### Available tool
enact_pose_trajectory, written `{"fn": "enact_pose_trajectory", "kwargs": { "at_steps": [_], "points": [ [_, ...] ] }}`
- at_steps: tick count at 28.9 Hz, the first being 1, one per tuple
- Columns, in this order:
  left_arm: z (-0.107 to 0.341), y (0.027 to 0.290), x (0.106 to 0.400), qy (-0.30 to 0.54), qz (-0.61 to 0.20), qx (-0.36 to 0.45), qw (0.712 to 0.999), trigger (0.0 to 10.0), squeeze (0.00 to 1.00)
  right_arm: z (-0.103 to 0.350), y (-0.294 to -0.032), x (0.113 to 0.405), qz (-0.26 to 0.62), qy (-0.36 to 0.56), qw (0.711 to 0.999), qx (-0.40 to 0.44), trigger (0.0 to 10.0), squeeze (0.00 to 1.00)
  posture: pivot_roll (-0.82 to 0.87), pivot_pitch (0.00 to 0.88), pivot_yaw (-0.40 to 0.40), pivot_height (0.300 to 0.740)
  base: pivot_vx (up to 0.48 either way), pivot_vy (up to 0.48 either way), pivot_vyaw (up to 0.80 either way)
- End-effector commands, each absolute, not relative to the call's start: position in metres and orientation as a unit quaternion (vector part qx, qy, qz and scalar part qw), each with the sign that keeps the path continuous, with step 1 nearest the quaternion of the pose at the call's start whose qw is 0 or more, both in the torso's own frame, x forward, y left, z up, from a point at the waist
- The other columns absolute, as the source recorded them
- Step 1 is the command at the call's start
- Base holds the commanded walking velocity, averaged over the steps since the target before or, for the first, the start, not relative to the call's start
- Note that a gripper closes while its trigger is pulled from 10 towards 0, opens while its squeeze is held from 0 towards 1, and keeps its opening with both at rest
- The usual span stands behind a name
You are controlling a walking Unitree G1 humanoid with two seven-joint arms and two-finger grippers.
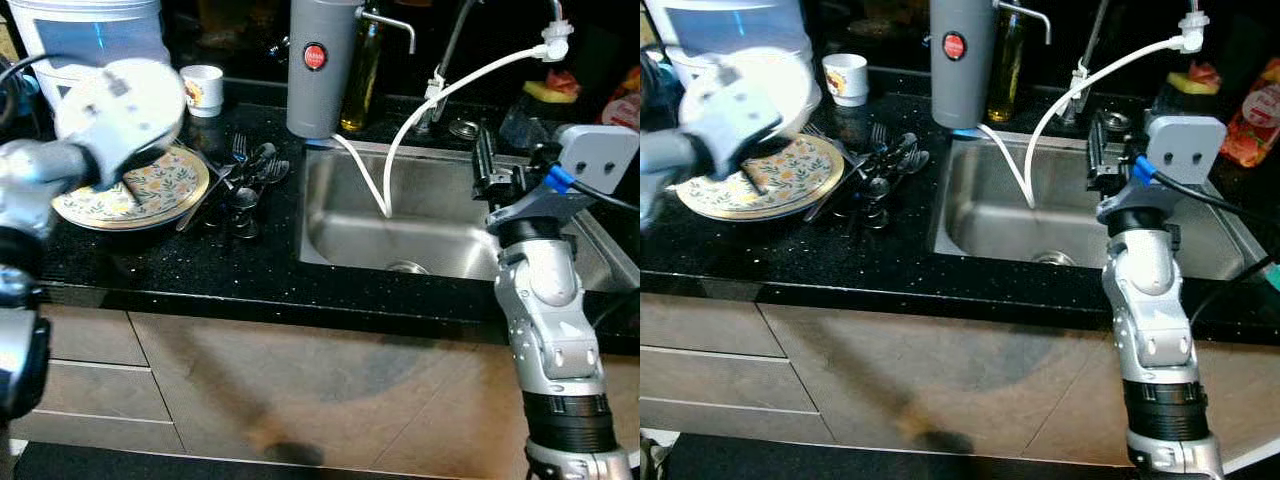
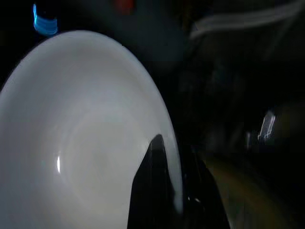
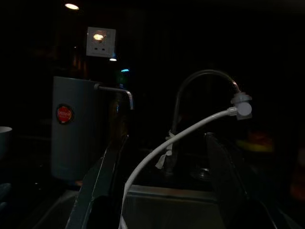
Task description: Kitchen organization
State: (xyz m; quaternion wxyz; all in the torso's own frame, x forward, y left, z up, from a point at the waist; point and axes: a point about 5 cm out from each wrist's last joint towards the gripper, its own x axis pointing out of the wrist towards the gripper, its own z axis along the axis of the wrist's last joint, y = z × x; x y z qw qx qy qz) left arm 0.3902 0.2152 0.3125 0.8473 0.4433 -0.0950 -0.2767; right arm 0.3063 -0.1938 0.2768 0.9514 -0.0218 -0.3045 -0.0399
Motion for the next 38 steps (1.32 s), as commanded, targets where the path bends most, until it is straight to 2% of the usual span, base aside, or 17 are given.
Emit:
{"fn": "enact_pose_trajectory", "kwargs": {
  "at_steps": [1,2,4,5,6,11,12,13,14,15,16,24,25,26,30,33,38],
  "points": [
    [0.317,0.135,0.387,-0.185,-0.395,0.426,0.793,10.0,0.00,0.276,-0.196,0.307,-0.051,-0.299,0.953,-0.020,10.0,0.00,0.02,0.000,-0.025,0.740,0.000,0.000,0.00],
    [0.317,0.135,0.387,-0.185,-0.395,0.426,0.793,10.0,0.00,0.276,-0.196,0.307,-0.051,-0.299,0.953,-0.020,10.0,0.00,0.02,0.000,-0.025,0.740,0.000,0.000,0.00],
    [0.302,0.067,0.383,-0.209,-0.481,0.391,0.757,10.0,0.00,0.276,-0.193,0.307,-0.055,-0.296,0.953,-0.021,10.0,0.00,0.00,0.010,-0.005,0.740,0.000,0.000,0.00],
    [0.302,0.067,0.383,-0.209,-0.481,0.391,0.757,10.0,0.00,0.276,-0.193,0.307,-0.055,-0.296,0.953,-0.021,10.0,0.00,0.00,0.010,-0.005,0.740,0.000,0.000,0.00],
    [0.291,0.040,0.381,-0.198,-0.503,0.379,0.751,10.0,0.00,0.275,-0.192,0.307,-0.058,-0.295,0.953,-0.023,10.0,0.00,-0.01,0.017,0.004,0.740,0.000,0.000,0.00],
    [0.267,0.006,0.378,-0.149,-0.535,0.348,0.755,10.0,0.00,0.274,-0.192,0.304,-0.067,-0.292,0.954,-0.034,10.0,0.00,-0.03,0.021,0.018,0.740,0.000,0.000,0.00],
    [0.255,-0.004,0.377,-0.119,-0.541,0.331,0.764,10.0,0.32,0.274,-0.194,0.303,-0.075,-0.290,0.953,-0.043,10.0,0.00,-0.05,0.028,0.027,0.740,0.000,0.000,0.00],
    [0.255,-0.004,0.377,-0.119,-0.541,0.331,0.764,10.0,0.32,0.274,-0.194,0.303,-0.075,-0.290,0.953,-0.043,10.0,0.00,-0.05,0.028,0.027,0.740,0.000,0.000,0.00],
    [0.243,-0.010,0.376,-0.089,-0.542,0.310,0.776,10.0,0.80,0.274,-0.196,0.300,-0.084,-0.290,0.952,-0.052,10.0,0.00,-0.06,0.032,0.035,0.740,0.000,0.000,0.00],
    [0.243,-0.010,0.376,-0.089,-0.542,0.310,0.776,10.0,0.80,0.274,-0.196,0.300,-0.084,-0.290,0.952,-0.052,10.0,0.00,-0.06,0.032,0.035,0.740,0.000,0.000,0.00],
    [0.232,-0.012,0.376,-0.058,-0.541,0.272,0.794,10.0,1.00,0.273,-0.201,0.297,-0.098,-0.289,0.950,-0.059,10.0,0.00,-0.07,0.037,0.041,0.740,0.000,0.000,0.00],
    [0.251,0.009,0.387,-0.091,-0.498,0.140,0.851,10.0,1.00,0.276,-0.209,0.294,-0.113,-0.293,0.947,-0.062,10.0,0.00,-0.05,0.038,0.021,0.740,0.000,0.000,0.00],
    [0.258,0.016,0.391,-0.099,-0.477,0.134,0.863,10.0,0.16,0.276,-0.208,0.295,-0.111,-0.294,0.947,-0.061,10.0,0.00,-0.04,0.034,0.014,0.740,0.000,0.000,0.00],
    [0.265,0.023,0.396,-0.101,-0.451,0.125,0.878,10.0,0.00,0.277,-0.207,0.296,-0.109,-0.294,0.948,-0.060,10.0,0.00,-0.04,0.033,0.009,0.740,0.000,0.000,0.00],
    [0.270,0.041,0.406,-0.064,-0.392,0.122,0.909,10.0,0.00,0.277,-0.205,0.299,-0.105,-0.294,0.948,-0.057,10.0,0.00,-0.03,0.033,0.003,0.740,0.000,0.000,0.00],
    [0.285,0.074,0.420,-0.045,-0.232,0.190,0.953,10.0,0.00,0.276,-0.202,0.300,-0.100,-0.290,0.950,-0.055,10.0,0.00,-0.02,0.034,-0.002,0.740,0.000,0.000,0.00],
    [0.288,0.101,0.422,-0.014,-0.189,0.180,0.965,10.0,0.00,0.275,-0.201,0.300,-0.097,-0.288,0.951,-0.052,10.0,0.00,-0.01,0.031,-0.004,0.740,0.000,0.000,0.00]
  ]
}}
